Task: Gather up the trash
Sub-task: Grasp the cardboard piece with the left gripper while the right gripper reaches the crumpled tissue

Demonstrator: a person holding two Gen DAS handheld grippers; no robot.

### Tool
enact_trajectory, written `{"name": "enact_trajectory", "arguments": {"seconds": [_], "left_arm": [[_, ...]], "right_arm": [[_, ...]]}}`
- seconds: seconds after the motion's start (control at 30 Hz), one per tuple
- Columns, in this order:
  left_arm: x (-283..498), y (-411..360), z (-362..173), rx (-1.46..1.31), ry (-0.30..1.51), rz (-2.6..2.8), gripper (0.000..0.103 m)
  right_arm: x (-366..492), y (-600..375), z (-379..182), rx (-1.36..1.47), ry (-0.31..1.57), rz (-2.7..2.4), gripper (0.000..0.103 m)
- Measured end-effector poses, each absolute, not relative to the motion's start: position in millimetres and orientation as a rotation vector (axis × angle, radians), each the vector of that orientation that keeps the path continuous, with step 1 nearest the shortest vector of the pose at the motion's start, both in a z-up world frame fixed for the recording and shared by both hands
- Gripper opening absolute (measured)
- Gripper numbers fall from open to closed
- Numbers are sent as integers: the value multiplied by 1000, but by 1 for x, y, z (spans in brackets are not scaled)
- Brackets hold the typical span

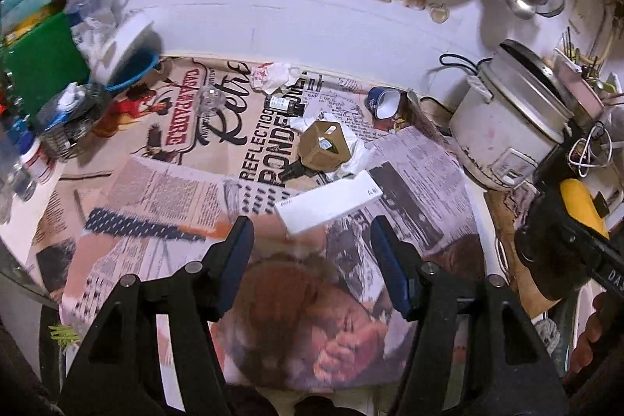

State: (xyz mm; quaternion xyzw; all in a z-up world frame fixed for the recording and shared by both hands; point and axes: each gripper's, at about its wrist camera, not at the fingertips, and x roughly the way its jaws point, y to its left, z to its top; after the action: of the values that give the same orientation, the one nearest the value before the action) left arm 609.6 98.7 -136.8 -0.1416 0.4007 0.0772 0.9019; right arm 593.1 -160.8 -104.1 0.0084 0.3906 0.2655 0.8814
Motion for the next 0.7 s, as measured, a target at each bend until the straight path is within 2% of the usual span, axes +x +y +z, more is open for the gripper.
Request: {"name": "enact_trajectory", "arguments": {"seconds": [0.43, 0.7], "left_arm": [[768, 142, -191, -203, 966, -9, 61], [828, 145, -230, -193, 1037, -48, 40]], "right_arm": [[655, -115, -145, 141, 929, 349, 43], [682, -102, -170, 157, 994, 299, 43]]}}
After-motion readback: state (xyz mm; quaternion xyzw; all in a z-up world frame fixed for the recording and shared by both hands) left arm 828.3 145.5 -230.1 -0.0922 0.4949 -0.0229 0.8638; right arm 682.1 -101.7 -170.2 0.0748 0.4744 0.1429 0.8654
